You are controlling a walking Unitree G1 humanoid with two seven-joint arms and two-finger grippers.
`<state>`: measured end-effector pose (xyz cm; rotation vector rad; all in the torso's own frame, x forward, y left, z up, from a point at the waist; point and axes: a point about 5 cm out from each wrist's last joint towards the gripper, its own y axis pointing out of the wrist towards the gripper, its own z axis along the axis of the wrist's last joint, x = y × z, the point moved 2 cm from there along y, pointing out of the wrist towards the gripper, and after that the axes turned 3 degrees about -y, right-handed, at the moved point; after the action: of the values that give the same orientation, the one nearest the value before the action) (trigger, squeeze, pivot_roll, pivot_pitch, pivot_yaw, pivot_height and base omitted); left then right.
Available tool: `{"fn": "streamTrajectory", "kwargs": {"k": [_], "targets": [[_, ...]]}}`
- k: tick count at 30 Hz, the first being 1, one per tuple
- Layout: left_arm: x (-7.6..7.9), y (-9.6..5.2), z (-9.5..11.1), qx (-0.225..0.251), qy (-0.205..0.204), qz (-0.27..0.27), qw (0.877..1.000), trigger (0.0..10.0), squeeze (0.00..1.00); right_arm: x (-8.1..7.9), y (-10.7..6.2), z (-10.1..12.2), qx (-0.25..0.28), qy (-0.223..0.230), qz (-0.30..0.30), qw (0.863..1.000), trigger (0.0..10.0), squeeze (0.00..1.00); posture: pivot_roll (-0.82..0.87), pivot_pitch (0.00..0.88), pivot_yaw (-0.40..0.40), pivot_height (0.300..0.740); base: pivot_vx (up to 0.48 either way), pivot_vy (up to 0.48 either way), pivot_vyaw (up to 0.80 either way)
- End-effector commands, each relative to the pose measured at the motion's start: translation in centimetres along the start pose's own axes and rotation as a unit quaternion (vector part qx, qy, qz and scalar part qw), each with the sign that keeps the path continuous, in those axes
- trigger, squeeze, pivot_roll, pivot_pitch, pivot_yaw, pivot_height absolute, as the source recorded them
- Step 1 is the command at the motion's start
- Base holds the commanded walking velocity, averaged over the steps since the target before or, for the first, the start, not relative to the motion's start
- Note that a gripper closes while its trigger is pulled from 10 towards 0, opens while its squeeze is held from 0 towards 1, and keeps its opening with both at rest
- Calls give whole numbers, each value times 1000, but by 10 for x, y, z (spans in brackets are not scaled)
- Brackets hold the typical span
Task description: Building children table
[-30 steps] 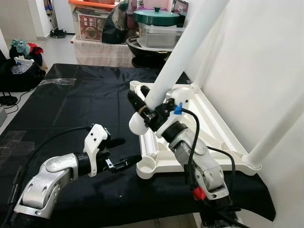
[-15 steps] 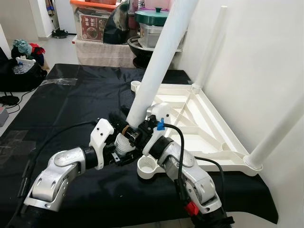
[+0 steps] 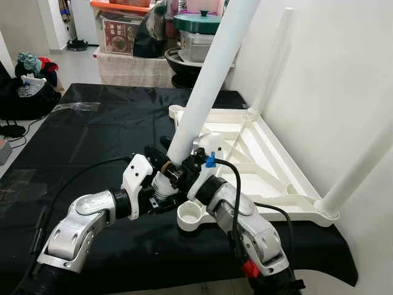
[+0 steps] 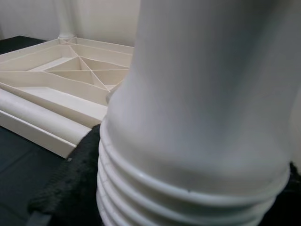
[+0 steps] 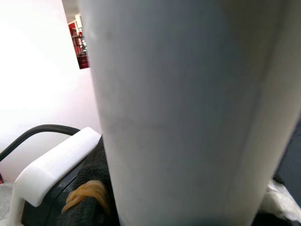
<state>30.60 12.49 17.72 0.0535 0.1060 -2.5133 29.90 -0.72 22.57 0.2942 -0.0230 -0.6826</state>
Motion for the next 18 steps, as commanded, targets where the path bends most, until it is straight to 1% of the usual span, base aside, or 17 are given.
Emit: {"fn": "streamTrajectory", "kwargs": {"k": [1,4,5,6,7,10,14,15,16,17,18], "targets": [[3,4,3,10,7,-8,1000,3059,0,-2,-2,-7,-20,4,7,1000,0,0,123,0,-93,740,0,0,0],[3,4,4,12,9,-7,1000,3059,0,-2,-3,-9,-24,4,8,1000,0,0,123,0,-93,740,0,0,0],[2,5,5,14,11,-5,1000,314,0,-2,-3,-9,-26,4,8,1000,0,0,120,0,-94,740,0,0,0],[2,5,5,15,12,-4,1000,314,0,-2,-3,-10,-28,4,7,1000,0,0,120,0,-94,740,0,0,0],[1,6,7,20,14,-1,1000,0,0,-1,-3,-11,-32,3,7,999,0,0,119,0,-94,740,0,0,0],[-1,6,11,30,12,3,999,0,0,0,-4,-14,-42,2,5,999,0,0,119,0,-94,740,0,0,0],[0,6,10,26,15,4,1000,0,0,2,-5,-16,-48,-2,-1,999,0,0,121,0,-96,740,0,0,0],[0,6,9,21,20,6,1000,4196,0,3,-5,-17,-53,-4,-7,999,0,0,120,0,-96,740,0,0,0],[0,7,8,17,23,6,1000,4196,0,4,-4,-18,-56,-5,-12,998,0,0,120,0,-96,740,0,0,0],[0,7,7,13,24,6,1000,10000,0,5,-4,-19,-60,-7,-15,998,0,0,120,0,-96,740,0,0,0],[0,7,7,13,24,6,1000,10000,0,5,-4,-19,-60,-7,-15,998,0,0,120,0,-96,740,0,0,0]]}}
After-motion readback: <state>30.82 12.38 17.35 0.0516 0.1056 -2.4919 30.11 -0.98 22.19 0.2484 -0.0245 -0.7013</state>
